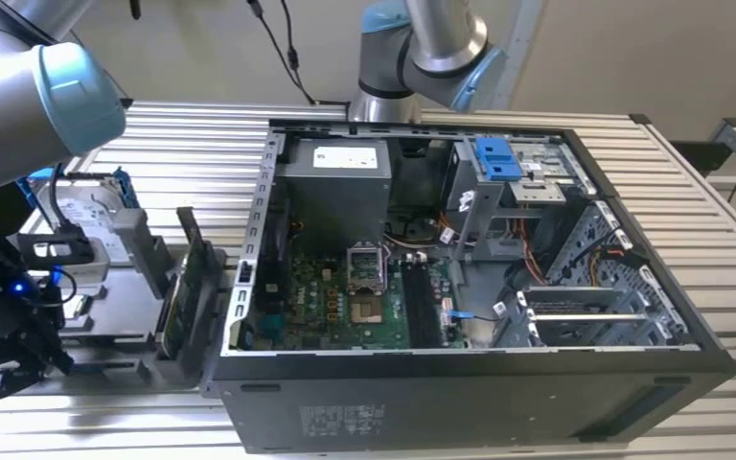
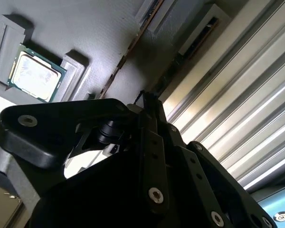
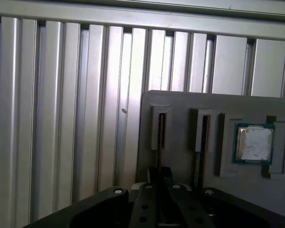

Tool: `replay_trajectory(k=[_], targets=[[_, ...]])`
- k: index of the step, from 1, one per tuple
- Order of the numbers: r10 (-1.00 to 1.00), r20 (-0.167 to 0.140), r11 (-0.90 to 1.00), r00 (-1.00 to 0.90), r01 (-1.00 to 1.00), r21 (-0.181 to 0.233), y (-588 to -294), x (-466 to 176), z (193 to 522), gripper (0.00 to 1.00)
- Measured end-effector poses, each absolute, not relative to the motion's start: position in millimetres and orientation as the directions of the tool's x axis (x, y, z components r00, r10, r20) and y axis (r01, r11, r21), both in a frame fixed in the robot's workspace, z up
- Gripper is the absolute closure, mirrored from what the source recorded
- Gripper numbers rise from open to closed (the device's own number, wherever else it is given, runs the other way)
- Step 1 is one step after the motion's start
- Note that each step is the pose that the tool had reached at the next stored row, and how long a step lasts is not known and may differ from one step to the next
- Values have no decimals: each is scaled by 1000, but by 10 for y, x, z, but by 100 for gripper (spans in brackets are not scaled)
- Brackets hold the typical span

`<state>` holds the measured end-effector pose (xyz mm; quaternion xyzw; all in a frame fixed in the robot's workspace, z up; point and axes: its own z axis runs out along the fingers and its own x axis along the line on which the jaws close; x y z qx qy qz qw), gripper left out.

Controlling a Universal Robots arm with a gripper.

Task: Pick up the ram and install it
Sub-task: 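Pick up the ram and move it above insertion slot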

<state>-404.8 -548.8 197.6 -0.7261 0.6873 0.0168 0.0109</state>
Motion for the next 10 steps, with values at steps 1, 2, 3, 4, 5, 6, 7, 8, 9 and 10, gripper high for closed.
replay_trajectory(k=[1,2,3,4,5,6,7,8,9,10], targets=[[-998,-39,-55,55,-998,7,-5488,-4048,1976,86],[-998,-39,-55,55,-998,7,-5488,-4048,1976,86],[-998,-39,-55,55,-998,7,-5488,-4048,1976,86],[-998,-39,-55,55,-998,7,-5488,-4048,1976,86],[-998,-39,-55,55,-998,7,-5488,-4049,1976,86],[-998,-39,-55,55,-998,7,-5488,-4049,1976,86],[-998,-39,-55,55,-998,7,-5488,-4049,1976,86],[-998,-39,-55,55,-998,7,-5488,-4049,1976,86],[-998,-39,-55,55,-998,7,-5488,-4049,1976,86],[-998,-39,-55,55,-998,7,-5488,-4050,1976,86]])
